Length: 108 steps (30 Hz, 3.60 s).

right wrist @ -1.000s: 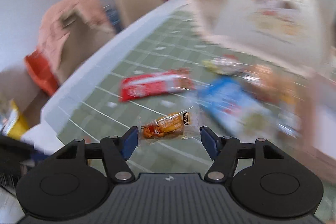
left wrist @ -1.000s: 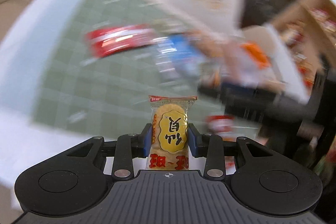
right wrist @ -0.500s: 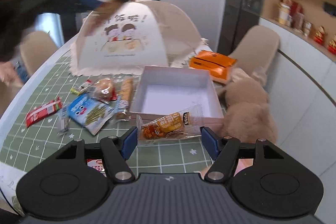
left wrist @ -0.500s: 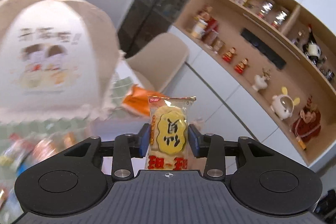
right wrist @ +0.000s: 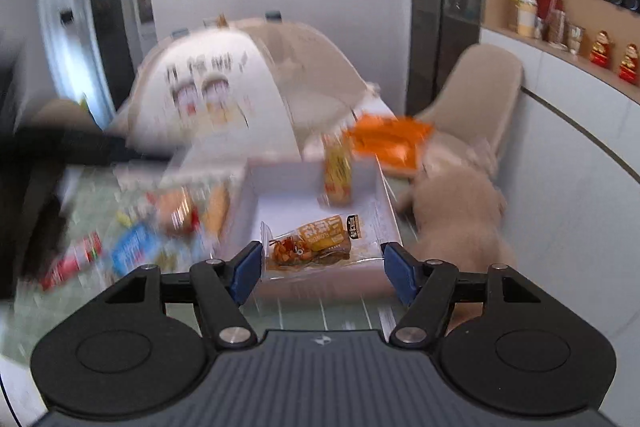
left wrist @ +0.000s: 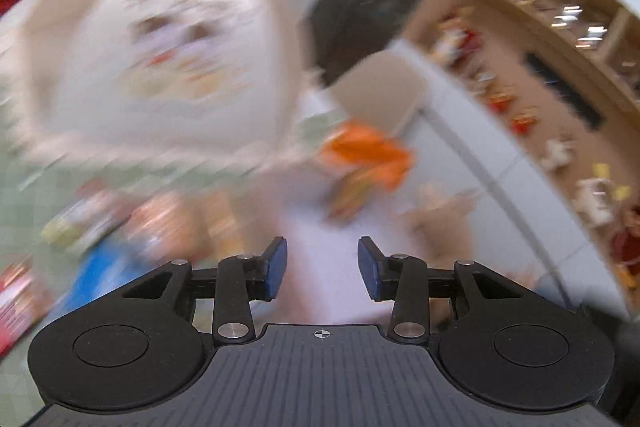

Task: Organize snacks
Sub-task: 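Release the rice cracker into the pink box with the left tool, then grasp the red sausage sticks with the left tool, then grasp clear candy pack with right tool while left tool carries sausage sticks to box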

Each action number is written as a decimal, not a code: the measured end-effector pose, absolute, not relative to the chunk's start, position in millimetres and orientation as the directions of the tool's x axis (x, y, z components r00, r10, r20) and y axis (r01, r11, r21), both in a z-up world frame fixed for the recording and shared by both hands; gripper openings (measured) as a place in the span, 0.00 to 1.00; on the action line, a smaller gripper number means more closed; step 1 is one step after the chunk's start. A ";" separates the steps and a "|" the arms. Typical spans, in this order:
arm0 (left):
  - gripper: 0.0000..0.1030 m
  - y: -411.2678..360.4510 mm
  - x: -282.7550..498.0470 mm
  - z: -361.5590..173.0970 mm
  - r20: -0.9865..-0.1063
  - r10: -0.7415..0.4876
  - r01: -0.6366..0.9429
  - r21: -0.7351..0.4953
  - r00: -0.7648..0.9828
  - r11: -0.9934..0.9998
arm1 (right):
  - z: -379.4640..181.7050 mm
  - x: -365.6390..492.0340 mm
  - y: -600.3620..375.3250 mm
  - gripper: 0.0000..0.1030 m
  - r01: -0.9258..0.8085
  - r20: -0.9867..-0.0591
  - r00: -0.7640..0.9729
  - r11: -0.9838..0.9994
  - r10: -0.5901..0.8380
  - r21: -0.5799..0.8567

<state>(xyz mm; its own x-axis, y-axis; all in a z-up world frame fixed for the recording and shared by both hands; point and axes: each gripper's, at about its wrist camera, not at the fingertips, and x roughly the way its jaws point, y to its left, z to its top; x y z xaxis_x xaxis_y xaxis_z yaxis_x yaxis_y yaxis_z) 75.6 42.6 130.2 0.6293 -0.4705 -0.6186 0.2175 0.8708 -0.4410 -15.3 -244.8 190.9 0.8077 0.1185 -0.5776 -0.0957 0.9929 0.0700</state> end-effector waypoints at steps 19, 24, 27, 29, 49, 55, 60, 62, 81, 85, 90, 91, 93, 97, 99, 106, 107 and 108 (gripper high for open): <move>0.42 172.1 -2.3 61.4 -0.792 -0.185 -0.114 -0.304 0.582 0.946 | 129.0 12.7 -197.7 0.88 -0.144 -0.758 0.638 0.988 0.136 0.056; 0.42 169.4 42.1 69.9 -0.791 -0.133 0.077 -0.109 0.597 0.991 | 106.3 -41.1 -190.8 0.88 -0.157 -0.778 0.626 0.986 0.063 -0.047; 0.42 175.8 68.4 61.6 -0.804 -0.142 0.218 -0.015 0.577 0.976 | 100.0 -55.3 -194.4 0.88 -0.143 -0.799 0.595 0.990 0.085 -0.001; 0.42 179.2 81.3 52.8 -0.831 -0.113 0.265 0.043 0.544 0.963 | 98.2 -61.8 -196.1 0.88 -0.135 -0.810 0.578 0.991 0.095 0.020; 0.55 175.8 62.8 34.6 -0.890 -0.330 0.412 -0.185 0.315 0.892 | 89.8 -59.3 -149.6 0.91 -0.259 -0.835 0.523 0.965 0.171 0.036; 0.54 132.4 -12.6 32.2 -0.875 -0.304 0.421 -0.131 0.377 0.897 | 90.7 -50.4 -124.1 0.91 -0.333 -0.820 0.531 0.943 0.214 0.031; 0.51 132.3 -47.5 43.7 -0.841 -0.225 0.370 -0.032 0.493 0.929 | 92.5 -41.9 -99.1 0.91 -0.432 -0.816 0.492 0.899 0.303 0.073; 0.53 133.6 -52.4 50.3 -0.839 -0.275 0.421 -0.061 0.469 0.905 | 93.4 -39.6 -93.1 0.92 -0.460 -0.812 0.476 0.882 0.338 0.097; 0.69 95.2 -25.7 32.1 -0.897 -0.188 0.439 0.008 0.401 0.899 | 87.3 -62.0 -123.1 0.96 -0.364 -0.798 0.526 0.926 0.294 0.102; 0.58 104.9 -23.5 34.4 -0.894 -0.195 0.298 -0.073 0.404 0.952 | 96.7 -45.2 -121.6 0.96 -0.402 -0.788 0.511 0.906 0.343 0.134; 0.52 131.2 -45.9 37.9 -0.886 -0.115 -0.068 -0.162 0.450 0.984 | 120.8 24.9 -106.1 0.96 -0.381 -0.770 0.506 0.901 0.390 0.206; 0.52 133.9 -51.8 38.6 -0.879 -0.117 -0.106 -0.185 0.462 0.977 | 127.0 42.9 -95.9 0.96 -0.384 -0.764 0.508 0.899 0.398 0.213; 0.52 136.0 -66.8 40.4 -0.864 -0.147 -0.157 -0.250 0.482 0.956 | 138.6 80.6 -67.8 0.96 -0.407 -0.758 0.508 0.889 0.410 0.209; 0.52 137.4 -89.7 44.6 -0.844 -0.183 -0.165 -0.302 0.505 0.939 | 134.7 162.3 -5.5 0.96 -0.363 -0.793 0.414 0.880 0.446 0.305; 0.52 144.4 -97.2 48.6 -0.826 -0.196 -0.187 -0.339 0.529 0.922 | 116.2 199.6 23.2 0.91 -0.267 -0.831 0.346 0.895 0.436 0.358; 0.52 173.1 -117.6 62.9 -0.753 -0.212 -0.276 -0.465 0.623 0.841 | 44.8 251.6 74.2 0.83 0.068 -0.942 0.292 0.980 0.162 0.190; 0.52 174.3 -119.9 63.9 -0.751 -0.210 -0.282 -0.469 0.626 0.837 | 39.2 253.1 77.5 0.83 0.074 -0.942 0.310 0.985 0.127 0.157; 0.52 174.6 -122.3 65.1 -0.749 -0.210 -0.285 -0.473 0.628 0.833 | 37.2 253.2 81.6 0.83 0.064 -0.935 0.341 0.990 0.096 0.125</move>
